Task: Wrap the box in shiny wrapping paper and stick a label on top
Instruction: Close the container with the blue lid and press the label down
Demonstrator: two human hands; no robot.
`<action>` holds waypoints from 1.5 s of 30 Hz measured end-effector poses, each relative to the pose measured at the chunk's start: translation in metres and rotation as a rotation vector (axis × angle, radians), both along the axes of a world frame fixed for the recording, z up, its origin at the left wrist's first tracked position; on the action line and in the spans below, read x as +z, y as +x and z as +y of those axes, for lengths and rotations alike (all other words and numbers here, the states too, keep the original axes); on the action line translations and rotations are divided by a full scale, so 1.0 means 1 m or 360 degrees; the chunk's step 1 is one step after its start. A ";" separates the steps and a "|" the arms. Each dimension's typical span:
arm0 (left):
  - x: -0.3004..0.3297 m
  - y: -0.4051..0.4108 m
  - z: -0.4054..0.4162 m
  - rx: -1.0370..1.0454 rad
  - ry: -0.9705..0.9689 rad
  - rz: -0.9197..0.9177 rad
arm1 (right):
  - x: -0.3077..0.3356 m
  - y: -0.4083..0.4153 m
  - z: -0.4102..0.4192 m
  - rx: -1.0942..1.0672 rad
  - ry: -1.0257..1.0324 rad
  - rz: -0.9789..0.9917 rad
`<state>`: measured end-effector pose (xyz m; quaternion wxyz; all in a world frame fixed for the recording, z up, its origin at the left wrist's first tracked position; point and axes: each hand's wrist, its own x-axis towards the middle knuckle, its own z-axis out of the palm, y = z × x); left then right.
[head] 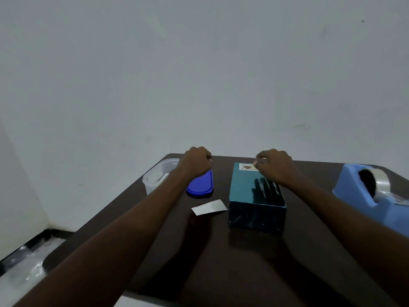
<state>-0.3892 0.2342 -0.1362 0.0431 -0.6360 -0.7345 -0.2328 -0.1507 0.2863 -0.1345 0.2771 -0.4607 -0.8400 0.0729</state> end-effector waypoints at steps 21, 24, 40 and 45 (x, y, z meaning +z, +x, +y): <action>-0.033 -0.103 -0.075 0.0301 -0.0243 -0.0070 | -0.045 -0.200 -0.051 0.0088 -0.0080 -0.0663; -0.031 -0.112 -0.076 0.0282 -0.0148 -0.0243 | -0.042 -0.199 -0.050 0.0044 0.0008 -0.0596; 0.003 -0.127 -0.065 0.0234 0.0403 -0.0897 | 0.029 -0.200 -0.024 -0.0206 -0.0785 0.1233; 0.014 -0.130 -0.063 0.0335 0.0417 -0.1085 | 0.014 -0.240 -0.049 -0.0056 -0.0920 0.1144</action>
